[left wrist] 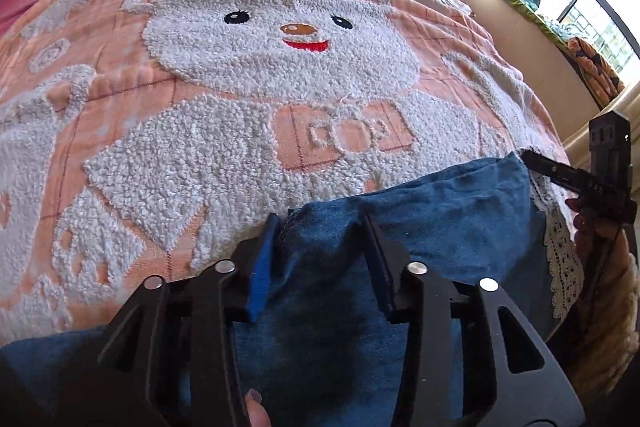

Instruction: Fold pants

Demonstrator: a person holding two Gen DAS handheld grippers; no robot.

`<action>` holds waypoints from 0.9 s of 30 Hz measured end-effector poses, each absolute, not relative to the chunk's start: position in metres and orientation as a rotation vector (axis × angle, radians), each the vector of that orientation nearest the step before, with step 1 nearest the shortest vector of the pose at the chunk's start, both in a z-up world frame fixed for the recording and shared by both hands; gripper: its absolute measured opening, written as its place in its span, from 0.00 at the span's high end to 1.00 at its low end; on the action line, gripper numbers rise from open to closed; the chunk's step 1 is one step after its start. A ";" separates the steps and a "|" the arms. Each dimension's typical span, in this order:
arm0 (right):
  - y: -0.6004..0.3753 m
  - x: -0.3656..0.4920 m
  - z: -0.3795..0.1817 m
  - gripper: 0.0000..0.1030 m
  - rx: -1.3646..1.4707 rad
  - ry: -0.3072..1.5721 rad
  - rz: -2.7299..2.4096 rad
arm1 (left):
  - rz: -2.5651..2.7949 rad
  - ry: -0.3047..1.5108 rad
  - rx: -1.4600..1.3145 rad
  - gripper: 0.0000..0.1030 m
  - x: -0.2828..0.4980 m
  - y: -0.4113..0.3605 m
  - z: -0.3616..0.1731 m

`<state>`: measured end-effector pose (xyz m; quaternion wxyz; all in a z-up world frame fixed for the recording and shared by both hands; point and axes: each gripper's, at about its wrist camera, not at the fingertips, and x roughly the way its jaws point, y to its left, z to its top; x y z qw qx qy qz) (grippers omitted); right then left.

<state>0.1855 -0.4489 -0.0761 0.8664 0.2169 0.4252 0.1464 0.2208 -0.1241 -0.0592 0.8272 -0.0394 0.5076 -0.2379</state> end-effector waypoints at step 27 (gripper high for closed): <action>-0.420 0.189 -0.067 0.51 0.125 0.892 0.147 | -0.366 0.967 0.015 0.86 0.226 -0.136 -0.064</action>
